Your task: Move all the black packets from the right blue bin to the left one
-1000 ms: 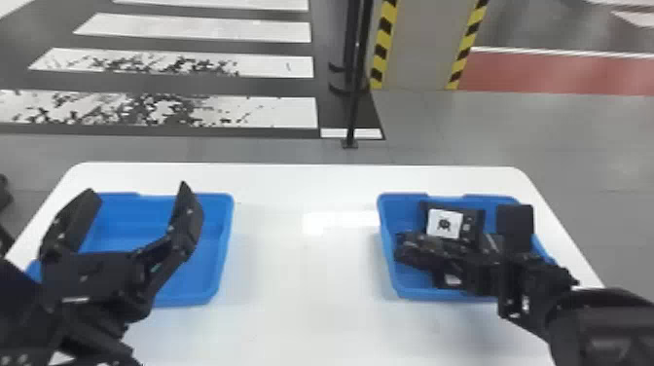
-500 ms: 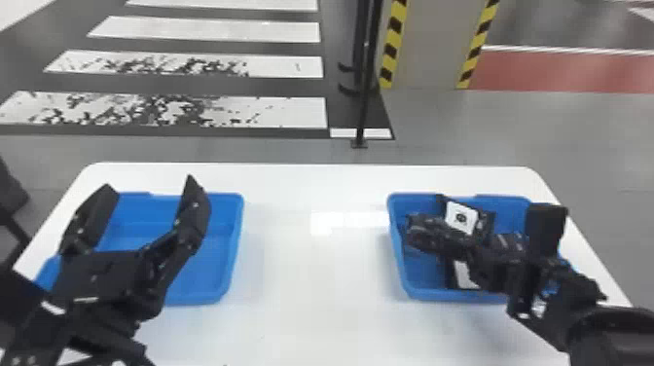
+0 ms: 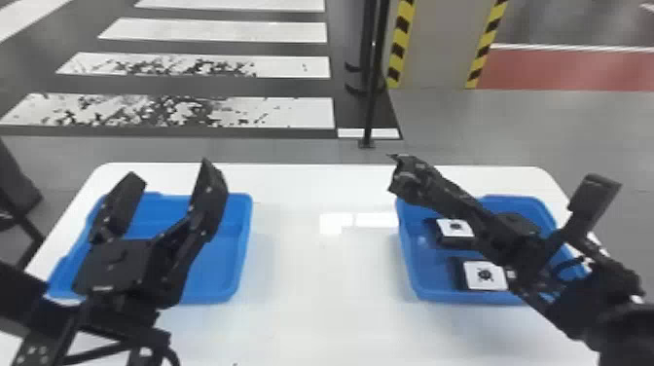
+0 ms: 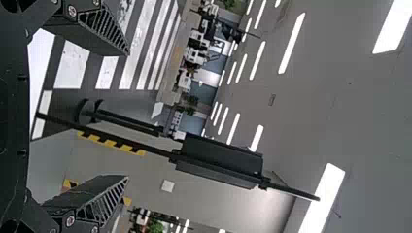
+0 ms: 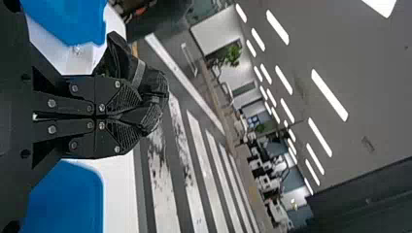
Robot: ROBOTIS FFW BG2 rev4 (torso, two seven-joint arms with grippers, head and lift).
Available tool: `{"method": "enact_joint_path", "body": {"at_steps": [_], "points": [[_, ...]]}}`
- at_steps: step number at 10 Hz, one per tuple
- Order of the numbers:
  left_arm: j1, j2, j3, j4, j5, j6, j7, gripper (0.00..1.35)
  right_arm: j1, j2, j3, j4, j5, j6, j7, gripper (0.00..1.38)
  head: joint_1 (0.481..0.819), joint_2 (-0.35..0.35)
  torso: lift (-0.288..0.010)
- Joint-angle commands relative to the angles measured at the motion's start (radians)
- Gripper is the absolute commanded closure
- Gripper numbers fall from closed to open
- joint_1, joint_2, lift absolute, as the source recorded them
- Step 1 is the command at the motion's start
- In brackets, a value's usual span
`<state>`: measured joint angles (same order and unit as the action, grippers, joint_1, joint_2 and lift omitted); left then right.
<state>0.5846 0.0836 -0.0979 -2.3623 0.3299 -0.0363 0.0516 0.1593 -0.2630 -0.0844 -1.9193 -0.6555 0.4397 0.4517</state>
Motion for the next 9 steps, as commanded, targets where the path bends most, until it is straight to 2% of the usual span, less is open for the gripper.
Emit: {"method": "enact_joint_path", "body": {"at_steps": [1, 4, 6, 9], "points": [[-0.025, 0.010, -0.034, 0.000, 0.049, -0.003, -0.015, 0.13, -0.024, -0.013, 0.090, -0.016, -0.104, -0.008, 0.013, 1.14, 0.695, -0.001, -0.140], [-0.062, 0.034, -0.094, 0.000, 0.075, 0.078, -0.047, 0.13, -0.076, -0.030, 0.234, -0.011, -0.216, -0.013, 0.027, 1.14, 0.678, 0.073, -0.140], [-0.072, 0.036, -0.094, 0.000, 0.081, 0.117, -0.065, 0.13, -0.093, -0.036, 0.302, 0.001, -0.276, -0.013, 0.028, 1.14, 0.679, 0.091, -0.140], [-0.094, 0.038, -0.095, 0.010, 0.089, 0.171, -0.098, 0.13, -0.118, -0.042, 0.376, 0.001, -0.312, -0.013, 0.030, 1.14, 0.693, 0.133, -0.140]]}}
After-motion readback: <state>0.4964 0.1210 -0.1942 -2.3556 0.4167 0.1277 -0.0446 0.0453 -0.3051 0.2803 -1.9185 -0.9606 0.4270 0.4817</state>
